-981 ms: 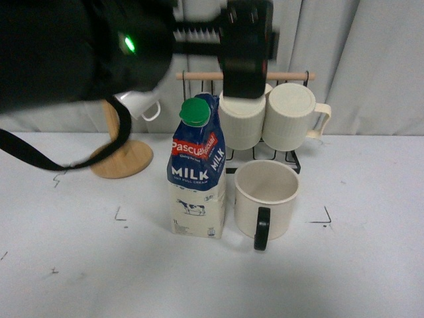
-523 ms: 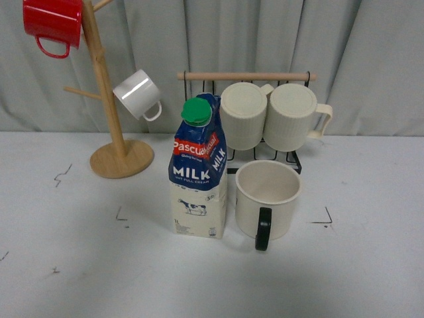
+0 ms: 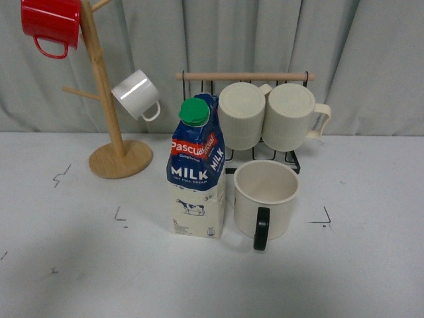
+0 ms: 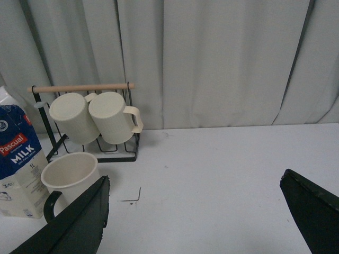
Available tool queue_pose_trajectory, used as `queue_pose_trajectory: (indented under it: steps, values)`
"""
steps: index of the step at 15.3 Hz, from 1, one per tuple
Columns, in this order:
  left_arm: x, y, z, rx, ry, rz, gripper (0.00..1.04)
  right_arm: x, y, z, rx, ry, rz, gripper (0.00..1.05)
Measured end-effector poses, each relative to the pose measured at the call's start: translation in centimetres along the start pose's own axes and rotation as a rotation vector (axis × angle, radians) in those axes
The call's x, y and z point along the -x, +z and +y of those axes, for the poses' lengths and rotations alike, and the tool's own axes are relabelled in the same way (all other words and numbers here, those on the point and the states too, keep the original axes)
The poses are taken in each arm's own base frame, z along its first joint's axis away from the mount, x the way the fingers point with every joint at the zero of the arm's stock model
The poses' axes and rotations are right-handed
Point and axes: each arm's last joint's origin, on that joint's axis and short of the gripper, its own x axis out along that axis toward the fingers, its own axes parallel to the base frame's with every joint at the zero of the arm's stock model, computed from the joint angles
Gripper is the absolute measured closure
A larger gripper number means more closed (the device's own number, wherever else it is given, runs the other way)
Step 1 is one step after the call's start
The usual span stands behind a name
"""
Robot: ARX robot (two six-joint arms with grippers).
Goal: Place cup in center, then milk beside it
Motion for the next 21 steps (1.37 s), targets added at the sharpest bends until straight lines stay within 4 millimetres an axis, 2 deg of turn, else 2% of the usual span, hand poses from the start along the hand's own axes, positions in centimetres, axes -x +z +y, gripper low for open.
queue_pose_trajectory:
  steps: [5, 8, 21]
  values:
    - [1.6, -1.0, 1.8, 0.001, 0.021, -0.003, 1.03, 0.0, 0.0, 0.0, 0.000, 0.000, 0.000, 0.06]
    - [2.3, -1.8, 1.7, 0.000, -0.004, -0.012, 1.03, 0.0, 0.0, 0.0, 0.000, 0.000, 0.000, 0.06]
    - [3.9, -1.7, 1.7, 0.000, -0.003, -0.023, 1.03, 0.0, 0.0, 0.0, 0.000, 0.000, 0.000, 0.06]
